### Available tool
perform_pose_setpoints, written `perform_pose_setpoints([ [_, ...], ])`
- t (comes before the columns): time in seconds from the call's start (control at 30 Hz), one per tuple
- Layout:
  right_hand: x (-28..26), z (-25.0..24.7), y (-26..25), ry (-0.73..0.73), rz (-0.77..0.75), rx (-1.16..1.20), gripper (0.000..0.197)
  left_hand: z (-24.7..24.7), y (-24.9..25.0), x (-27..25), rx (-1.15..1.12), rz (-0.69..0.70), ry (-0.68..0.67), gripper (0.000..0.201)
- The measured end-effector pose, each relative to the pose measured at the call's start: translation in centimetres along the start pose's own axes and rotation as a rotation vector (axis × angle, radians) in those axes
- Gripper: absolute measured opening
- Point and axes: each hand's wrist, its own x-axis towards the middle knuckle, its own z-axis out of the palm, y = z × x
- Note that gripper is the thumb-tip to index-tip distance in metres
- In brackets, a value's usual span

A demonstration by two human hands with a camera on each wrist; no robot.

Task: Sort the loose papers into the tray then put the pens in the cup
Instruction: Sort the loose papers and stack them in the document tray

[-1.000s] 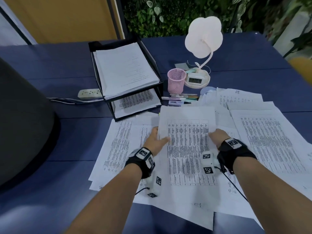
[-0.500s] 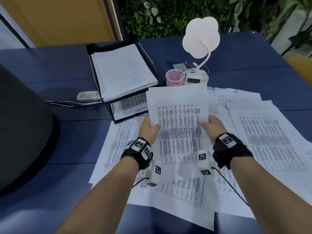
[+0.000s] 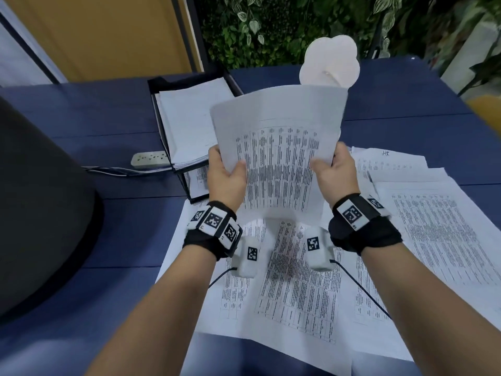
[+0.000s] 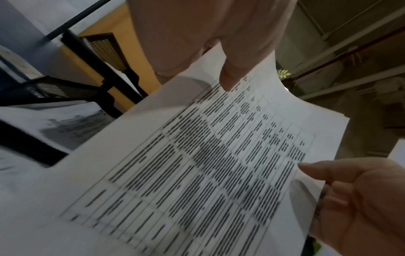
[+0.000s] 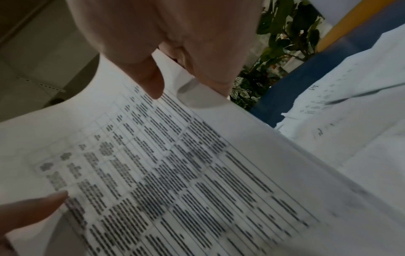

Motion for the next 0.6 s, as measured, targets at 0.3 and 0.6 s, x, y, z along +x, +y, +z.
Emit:
perform_pose_setpoints([
  [0.3, -0.7, -0.3, 0.9, -0.055, 0.131, -0.047, 0.035, -1.3, -4.1, 0.0, 0.044, -0.295, -0.097, 0.086],
  [0.6, 0.4, -0.6, 5.3, -0.203, 0.348, -0.227, 0.032, -1.9, -4.0, 0.1, 0.054, -0.315, -0.059, 0.053],
])
